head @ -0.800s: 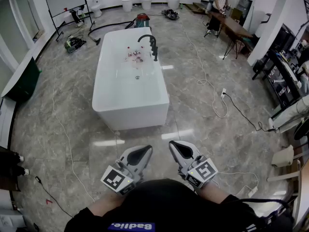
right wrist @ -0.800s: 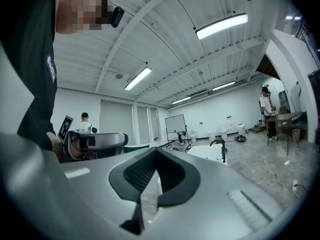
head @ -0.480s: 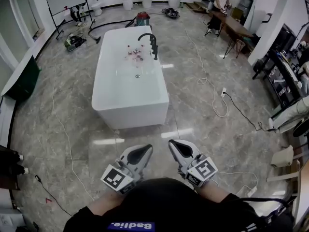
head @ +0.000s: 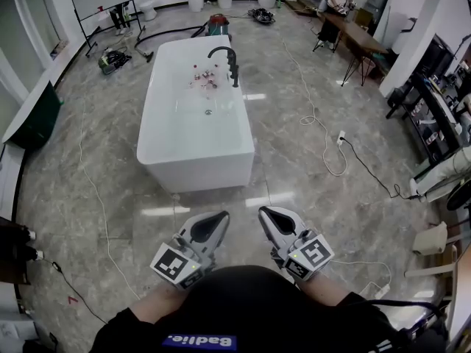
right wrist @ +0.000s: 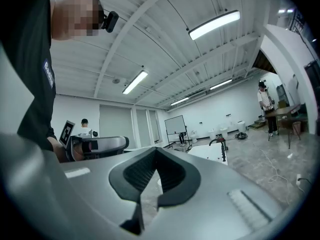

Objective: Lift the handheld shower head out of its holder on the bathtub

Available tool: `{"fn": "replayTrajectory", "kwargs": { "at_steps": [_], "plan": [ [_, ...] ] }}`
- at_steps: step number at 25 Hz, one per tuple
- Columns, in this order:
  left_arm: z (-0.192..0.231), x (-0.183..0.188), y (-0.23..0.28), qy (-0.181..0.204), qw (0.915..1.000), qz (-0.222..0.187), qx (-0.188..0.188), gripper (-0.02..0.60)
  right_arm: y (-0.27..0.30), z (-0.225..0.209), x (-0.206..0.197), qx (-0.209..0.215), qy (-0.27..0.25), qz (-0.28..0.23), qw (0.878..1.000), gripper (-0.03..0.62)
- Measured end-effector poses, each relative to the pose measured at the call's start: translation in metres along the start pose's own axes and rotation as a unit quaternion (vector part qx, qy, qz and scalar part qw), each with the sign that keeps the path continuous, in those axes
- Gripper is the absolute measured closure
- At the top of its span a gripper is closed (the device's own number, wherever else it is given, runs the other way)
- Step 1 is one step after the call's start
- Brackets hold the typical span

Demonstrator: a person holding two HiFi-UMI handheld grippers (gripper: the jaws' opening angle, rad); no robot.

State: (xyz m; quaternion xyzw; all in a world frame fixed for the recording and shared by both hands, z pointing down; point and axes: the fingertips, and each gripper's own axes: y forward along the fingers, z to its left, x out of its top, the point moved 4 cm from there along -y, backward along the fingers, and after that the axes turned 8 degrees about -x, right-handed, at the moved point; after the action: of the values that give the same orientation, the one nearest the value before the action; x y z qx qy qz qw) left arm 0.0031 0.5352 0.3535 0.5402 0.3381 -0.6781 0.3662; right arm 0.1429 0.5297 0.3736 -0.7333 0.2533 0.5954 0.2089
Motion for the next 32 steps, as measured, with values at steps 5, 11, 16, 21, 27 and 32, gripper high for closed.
{"fn": "replayTrajectory", "kwargs": {
  "at_steps": [5,11,16,21,27,32],
  "plan": [
    [0.003,-0.010,0.018,-0.004,0.9997,0.001,0.023,0.591,-0.003,-0.031,-0.003,-0.004,0.002,0.003,1.000,0.597],
    [0.045,-0.008,0.044,0.007,0.9997,-0.008,0.020,0.591,0.031,-0.070,-0.002,-0.014,-0.015,0.003,1.000,0.597],
    [0.129,-0.003,0.064,0.005,0.9994,-0.026,0.023,0.591,0.104,-0.104,-0.006,-0.023,-0.023,0.013,0.999,0.597],
    [0.244,0.023,0.085,0.018,0.9996,-0.021,0.002,0.591,0.215,-0.133,-0.002,-0.033,-0.024,0.027,0.999,0.597],
    [0.365,0.058,0.108,0.028,0.9989,-0.007,-0.037,0.591,0.333,-0.163,0.013,-0.052,-0.015,0.035,0.998,0.597],
    [0.443,0.068,0.120,0.019,0.9983,-0.005,-0.055,0.591,0.403,-0.186,0.018,-0.074,-0.021,0.034,0.996,0.597]
  ]
}}
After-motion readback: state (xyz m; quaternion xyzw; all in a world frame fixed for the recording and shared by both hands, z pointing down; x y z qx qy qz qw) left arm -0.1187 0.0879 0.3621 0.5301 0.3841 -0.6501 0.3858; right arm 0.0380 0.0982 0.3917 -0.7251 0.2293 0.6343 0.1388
